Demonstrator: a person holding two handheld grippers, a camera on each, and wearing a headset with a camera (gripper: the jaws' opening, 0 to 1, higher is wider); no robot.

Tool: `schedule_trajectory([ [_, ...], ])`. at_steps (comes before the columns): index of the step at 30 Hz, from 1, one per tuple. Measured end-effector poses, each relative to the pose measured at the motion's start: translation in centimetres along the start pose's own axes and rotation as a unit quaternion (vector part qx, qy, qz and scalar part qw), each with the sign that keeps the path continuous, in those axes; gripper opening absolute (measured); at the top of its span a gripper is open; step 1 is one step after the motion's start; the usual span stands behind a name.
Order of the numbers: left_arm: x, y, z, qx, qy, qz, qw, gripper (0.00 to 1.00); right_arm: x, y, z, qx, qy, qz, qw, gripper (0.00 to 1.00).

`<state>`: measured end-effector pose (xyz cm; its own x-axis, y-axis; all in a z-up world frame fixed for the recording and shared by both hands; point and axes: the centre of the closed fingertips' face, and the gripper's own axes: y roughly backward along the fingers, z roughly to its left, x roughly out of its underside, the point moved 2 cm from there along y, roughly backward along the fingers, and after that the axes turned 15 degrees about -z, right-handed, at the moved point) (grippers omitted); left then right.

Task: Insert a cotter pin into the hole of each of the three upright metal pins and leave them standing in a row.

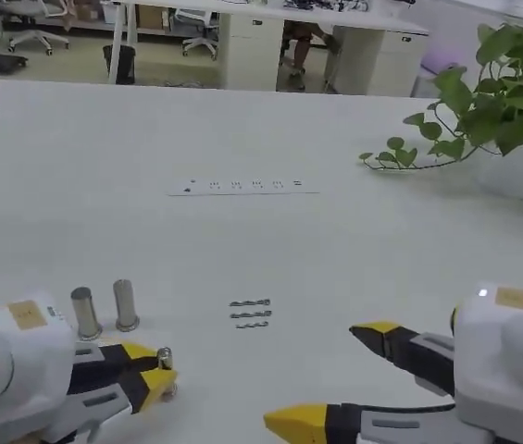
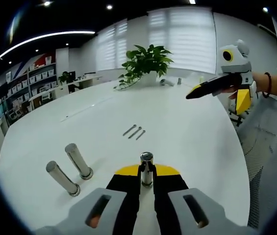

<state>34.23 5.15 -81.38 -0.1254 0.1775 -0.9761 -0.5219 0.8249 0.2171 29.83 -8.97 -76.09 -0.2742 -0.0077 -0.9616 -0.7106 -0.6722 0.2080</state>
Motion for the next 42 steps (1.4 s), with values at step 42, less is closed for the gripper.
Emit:
schedule_trajectory([
  [42, -0.5, 0.1, -0.7, 0.0, 0.01, 0.002, 0.9999, 0.38, -0.2, -0.8, -2.1, 0.0, 0.025, 0.032, 0.9992, 0.78],
])
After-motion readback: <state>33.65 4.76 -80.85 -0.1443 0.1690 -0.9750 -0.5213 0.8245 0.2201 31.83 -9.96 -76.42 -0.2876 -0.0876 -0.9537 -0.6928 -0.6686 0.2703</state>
